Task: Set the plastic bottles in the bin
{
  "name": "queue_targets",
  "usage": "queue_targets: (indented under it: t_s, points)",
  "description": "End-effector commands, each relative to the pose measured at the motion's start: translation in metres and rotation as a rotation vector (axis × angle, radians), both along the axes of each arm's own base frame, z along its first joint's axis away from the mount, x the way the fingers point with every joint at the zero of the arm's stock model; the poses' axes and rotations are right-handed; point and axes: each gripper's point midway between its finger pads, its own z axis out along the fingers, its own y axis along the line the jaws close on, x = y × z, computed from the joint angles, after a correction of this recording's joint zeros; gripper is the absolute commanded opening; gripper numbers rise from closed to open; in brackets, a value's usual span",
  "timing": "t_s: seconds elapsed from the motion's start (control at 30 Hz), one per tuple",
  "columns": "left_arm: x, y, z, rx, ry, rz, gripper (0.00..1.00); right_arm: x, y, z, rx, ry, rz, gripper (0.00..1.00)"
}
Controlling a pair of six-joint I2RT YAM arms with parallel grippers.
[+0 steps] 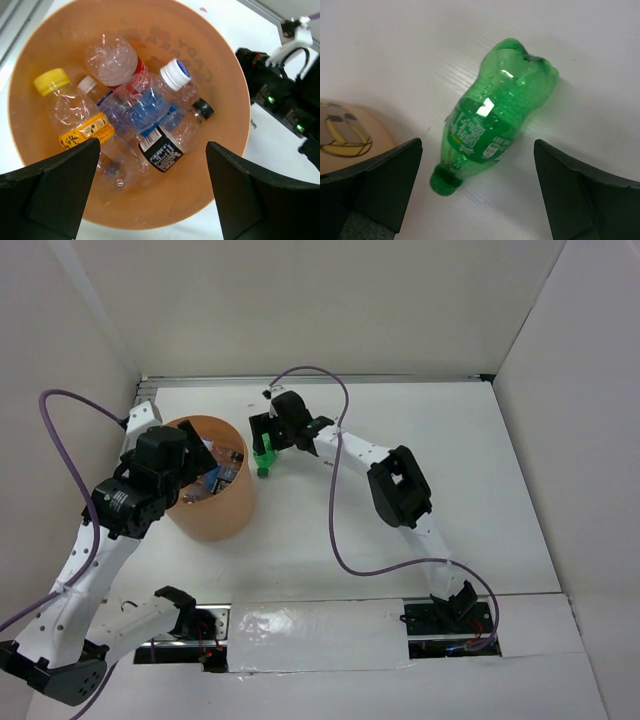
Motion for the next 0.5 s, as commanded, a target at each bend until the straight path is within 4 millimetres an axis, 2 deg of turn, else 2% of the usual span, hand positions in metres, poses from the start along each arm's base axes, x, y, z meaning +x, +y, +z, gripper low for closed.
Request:
queue_targets:
  t_s: [0.0,0.03,0.07,0.17,0.2,0.23,0.3,0.43,0.47]
  points:
    - [0.0,-0.006,0.007,-0.029,-0.044,-0.045,1.0,0.026,0.013,0.022,0.021,-0.134,-0.073,0.99]
    - [-0.003,-0.008,0.011,-0.042,-0.055,-0.058,1.0,0.03,0.014,0.022,0.024,-0.144,-0.081,0.99]
    - [-0.007,-0.008,0.011,-0.051,-0.064,-0.066,1.0,0.027,0.019,0.011,0.007,-0.141,-0.065,0.99]
    - [-0.012,-0.012,0.007,-0.064,-0.064,-0.1,1.0,0.028,0.026,-0.002,0.0,-0.145,-0.067,0.99]
    - [-0.012,-0.012,0.002,-0.06,-0.052,-0.1,1.0,0.026,0.029,-0.015,-0.021,-0.146,-0.06,0.99]
    - [-0.017,-0.012,0.007,-0.066,-0.071,-0.118,1.0,0.027,0.028,-0.022,-0.039,-0.147,-0.063,0.99]
    - [-0.02,-0.014,0.0,-0.063,-0.058,-0.136,1.0,0.023,0.03,-0.036,-0.057,-0.135,-0.061,0.99]
    - [-0.031,-0.018,-0.008,-0.081,-0.055,-0.182,1.0,0.014,0.016,-0.067,-0.142,-0.116,-0.037,0.84]
    - [-0.035,-0.016,-0.002,-0.081,-0.08,-0.188,1.0,0.013,0.012,-0.068,-0.157,-0.119,-0.038,0.77]
